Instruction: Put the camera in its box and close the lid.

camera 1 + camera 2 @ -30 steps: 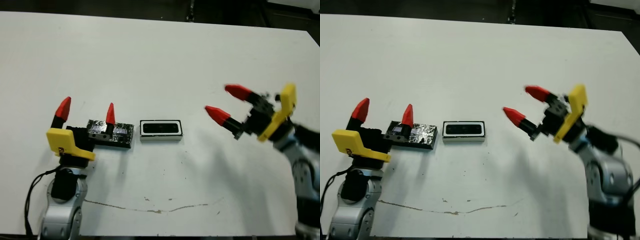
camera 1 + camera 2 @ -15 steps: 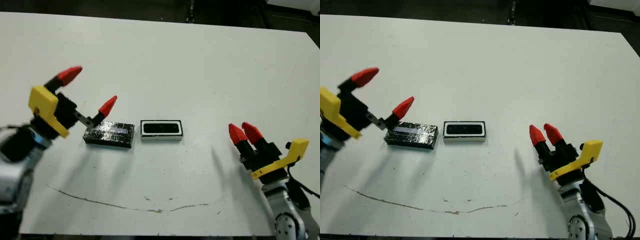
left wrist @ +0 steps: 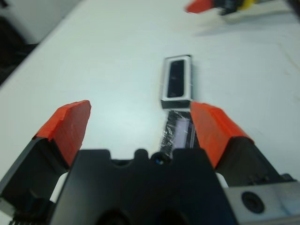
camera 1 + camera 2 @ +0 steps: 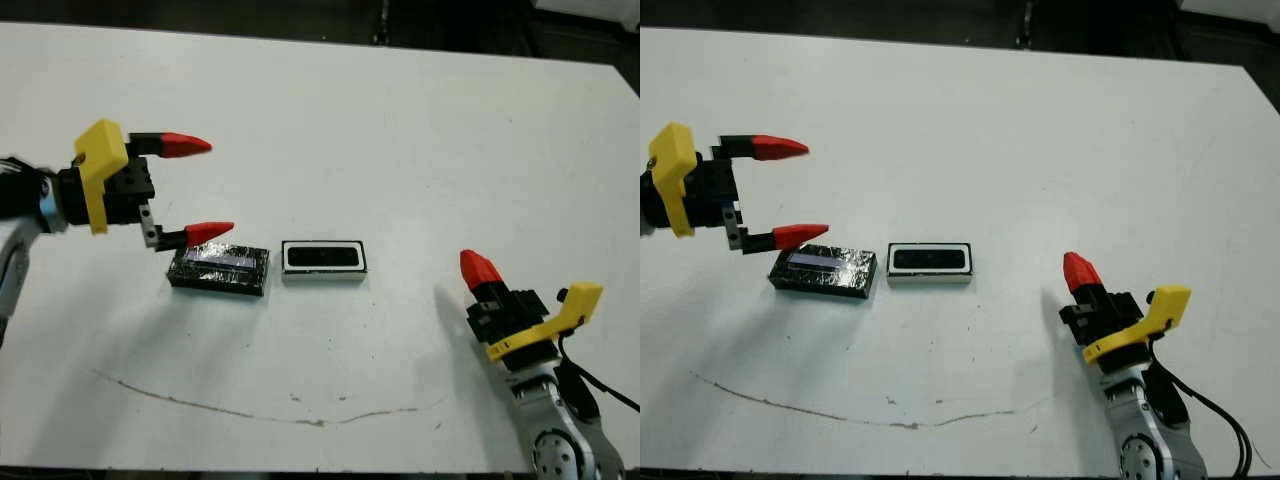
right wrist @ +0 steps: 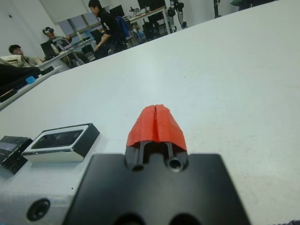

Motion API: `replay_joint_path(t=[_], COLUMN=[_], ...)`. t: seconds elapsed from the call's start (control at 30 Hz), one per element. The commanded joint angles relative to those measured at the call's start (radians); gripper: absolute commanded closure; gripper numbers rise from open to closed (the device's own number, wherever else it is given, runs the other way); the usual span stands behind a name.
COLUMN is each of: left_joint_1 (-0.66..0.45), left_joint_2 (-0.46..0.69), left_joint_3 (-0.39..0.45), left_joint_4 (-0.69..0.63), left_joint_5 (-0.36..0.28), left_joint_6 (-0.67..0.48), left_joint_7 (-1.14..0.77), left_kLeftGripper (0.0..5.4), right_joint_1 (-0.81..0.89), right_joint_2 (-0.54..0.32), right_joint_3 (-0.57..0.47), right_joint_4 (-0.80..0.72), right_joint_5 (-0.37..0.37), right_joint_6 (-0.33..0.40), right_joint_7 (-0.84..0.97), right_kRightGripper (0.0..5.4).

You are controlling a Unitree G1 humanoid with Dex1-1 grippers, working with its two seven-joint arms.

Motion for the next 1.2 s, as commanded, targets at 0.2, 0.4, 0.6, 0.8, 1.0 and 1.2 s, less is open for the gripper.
replay_joint_path(t=[0.2, 0.4, 0.6, 0.8, 1.0, 1.2], left_joint_1=[-0.110, -0.109, -0.092, -0.091, -0.104, -0.118], left_joint_2=[-0.068, -0.070, -0.058, -0.063, -0.099, -0.102], left_joint_3=[-0.074, -0.146, -0.187, -0.212, -0.222, -0.236], left_joint_4=[0.237, 0.247, 0.233, 0.237, 0.277, 0.300], left_joint_5=[0.020, -0.044, -0.055, -0.040, 0.017, 0.077], left_joint_6=[-0.127, -0.144, -0.134, -0.117, -0.120, -0.097], left_joint_7=[-0.217, -0.224, -0.224, -0.224, -0.224, -0.220], left_kLeftGripper=[0.00, 0.00, 0.00, 0.00, 0.00, 0.00], right_joint_1=[0.007, 0.009, 0.012, 0.011, 0.013, 0.014], right_joint_2=[-0.009, -0.011, -0.017, -0.023, -0.029, -0.029], right_joint_3=[0.002, 0.006, 0.012, 0.011, 0.011, 0.008], right_joint_4=[-0.006, -0.009, -0.007, -0.005, -0.013, -0.009], right_joint_5=[0.018, 0.020, 0.014, 0.017, -0.006, -0.004], right_joint_6=[0.022, 0.024, 0.020, 0.018, 0.011, 0.005], right_joint_7=[-0.032, -0.040, -0.042, -0.039, -0.049, -0.043], right_kRightGripper=[5.39, 5.39, 5.39, 5.39, 5.39, 5.39])
